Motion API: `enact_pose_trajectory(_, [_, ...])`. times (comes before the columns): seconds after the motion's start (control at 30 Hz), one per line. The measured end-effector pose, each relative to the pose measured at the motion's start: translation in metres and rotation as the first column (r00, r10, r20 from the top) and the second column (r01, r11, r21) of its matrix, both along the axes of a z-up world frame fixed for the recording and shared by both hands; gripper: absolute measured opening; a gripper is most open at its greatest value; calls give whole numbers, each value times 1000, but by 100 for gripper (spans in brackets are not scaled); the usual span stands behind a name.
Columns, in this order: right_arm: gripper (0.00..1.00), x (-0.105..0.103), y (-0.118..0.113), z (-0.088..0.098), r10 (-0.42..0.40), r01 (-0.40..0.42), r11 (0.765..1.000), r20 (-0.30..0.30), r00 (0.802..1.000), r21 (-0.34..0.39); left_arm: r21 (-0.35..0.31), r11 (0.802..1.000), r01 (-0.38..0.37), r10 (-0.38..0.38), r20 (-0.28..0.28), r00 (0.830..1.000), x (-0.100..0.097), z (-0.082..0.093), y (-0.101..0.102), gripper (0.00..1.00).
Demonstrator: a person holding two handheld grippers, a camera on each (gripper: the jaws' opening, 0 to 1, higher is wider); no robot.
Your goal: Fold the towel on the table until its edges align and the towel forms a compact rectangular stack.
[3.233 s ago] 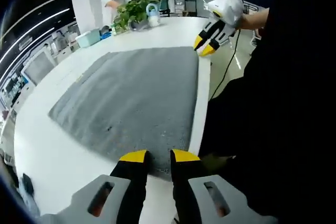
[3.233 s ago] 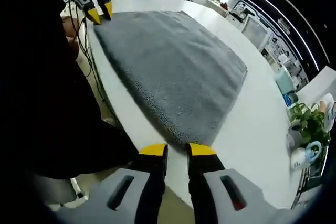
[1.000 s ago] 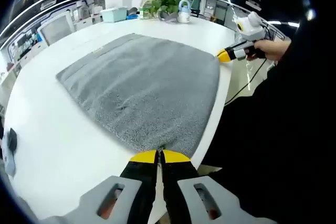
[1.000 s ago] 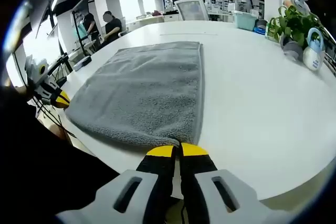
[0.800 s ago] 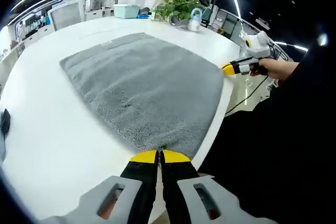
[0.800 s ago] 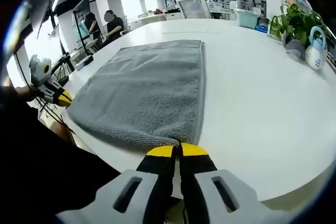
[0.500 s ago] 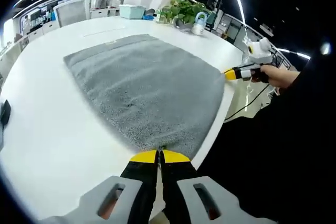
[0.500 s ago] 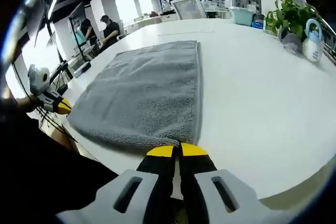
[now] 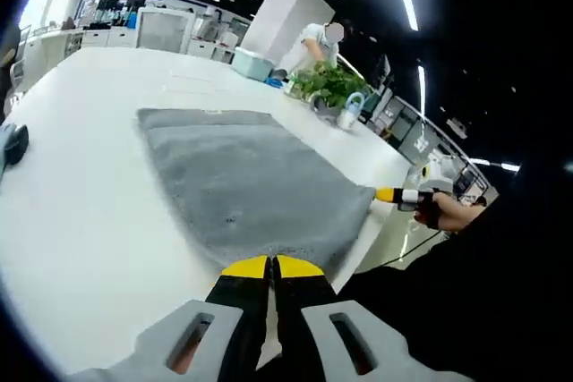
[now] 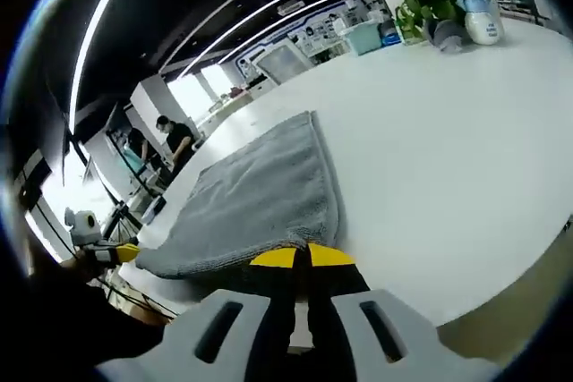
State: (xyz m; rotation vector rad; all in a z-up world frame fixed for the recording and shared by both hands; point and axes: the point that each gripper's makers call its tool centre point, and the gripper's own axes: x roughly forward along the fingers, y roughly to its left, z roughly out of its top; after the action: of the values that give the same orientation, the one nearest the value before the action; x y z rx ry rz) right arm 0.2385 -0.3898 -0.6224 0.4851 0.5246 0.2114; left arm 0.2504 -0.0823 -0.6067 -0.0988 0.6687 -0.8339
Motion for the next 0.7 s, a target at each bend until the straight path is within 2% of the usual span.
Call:
enact_pose_trajectory(0.1, [0, 5, 0, 12, -11, 10, 1000, 46, 999, 17, -45, 999, -20, 21, 22, 1000, 5, 11, -4, 1])
enact_pose_trajectory(0.27, [0, 16, 2, 35, -42, 32, 997, 127, 991, 76, -60, 998, -26, 30, 72, 997, 13, 24, -2, 1])
enact_pose_trajectory(0.4, [0, 21, 2, 49, -51, 37, 996, 169, 984, 83, -108, 993, -53, 65, 104, 992, 20, 39, 3, 1])
enact_pose_trajectory(0.57, [0, 24, 4, 63, -76, 48, 990, 216, 973, 132, -157, 985, -76, 96, 128, 987, 22, 53, 8, 1])
enact_pose_trajectory(0.7, [0, 26, 6, 70, -88, 49, 985, 238, 967, 167, -163, 983, -88, 113, 151, 982, 24, 57, 11, 1])
